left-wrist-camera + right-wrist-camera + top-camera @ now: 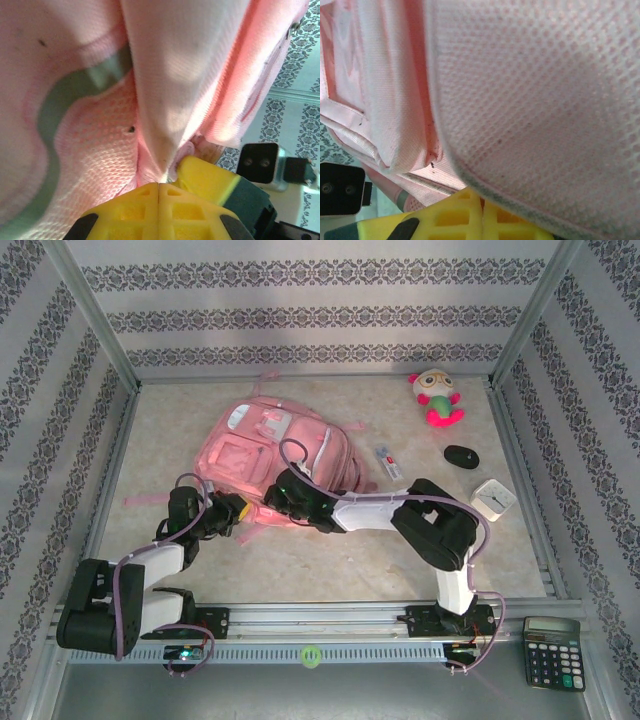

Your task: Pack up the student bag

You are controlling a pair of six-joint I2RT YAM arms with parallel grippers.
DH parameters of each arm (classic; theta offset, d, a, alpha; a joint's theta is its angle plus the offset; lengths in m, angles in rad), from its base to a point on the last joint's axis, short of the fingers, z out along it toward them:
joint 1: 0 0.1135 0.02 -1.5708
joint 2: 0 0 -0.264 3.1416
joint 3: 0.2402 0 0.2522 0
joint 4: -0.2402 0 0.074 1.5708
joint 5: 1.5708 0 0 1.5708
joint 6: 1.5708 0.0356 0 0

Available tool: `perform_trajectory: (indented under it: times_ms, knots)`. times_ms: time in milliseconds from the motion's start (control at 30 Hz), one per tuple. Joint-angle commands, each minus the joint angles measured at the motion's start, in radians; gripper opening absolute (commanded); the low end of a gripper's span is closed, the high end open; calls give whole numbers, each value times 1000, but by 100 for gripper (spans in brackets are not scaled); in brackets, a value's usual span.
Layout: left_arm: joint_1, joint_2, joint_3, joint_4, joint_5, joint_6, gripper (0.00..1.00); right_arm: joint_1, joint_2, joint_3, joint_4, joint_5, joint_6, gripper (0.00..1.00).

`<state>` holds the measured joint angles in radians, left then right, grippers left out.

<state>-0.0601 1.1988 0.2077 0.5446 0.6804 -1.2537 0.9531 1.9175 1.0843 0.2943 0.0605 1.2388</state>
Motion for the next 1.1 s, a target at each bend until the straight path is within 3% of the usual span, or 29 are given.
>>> perform_trajectory:
  times_ms: [0,300,433,567,700,933,1067]
  knots:
    - [-14,-27,-5,-54,-10,30,0,11,-74,-61,-31,178,-72,0]
    - [-14,-68,7,-71,-25,51,0,37,-164,-155,61,300,-144,0]
    - [-14,-134,77,-205,-30,175,15,43,-205,-211,112,330,-185,0]
    - [-16,-241,160,-378,-85,351,23,46,-260,-258,136,354,-250,0]
    - [-20,-340,205,-435,-119,581,43,43,-294,-293,181,350,-296,0]
    - [-46,-408,279,-480,-80,1229,53,44,-332,-308,296,307,-383,0]
    - [-110,-298,405,-723,-49,1646,56,41,-349,-296,325,293,-429,0]
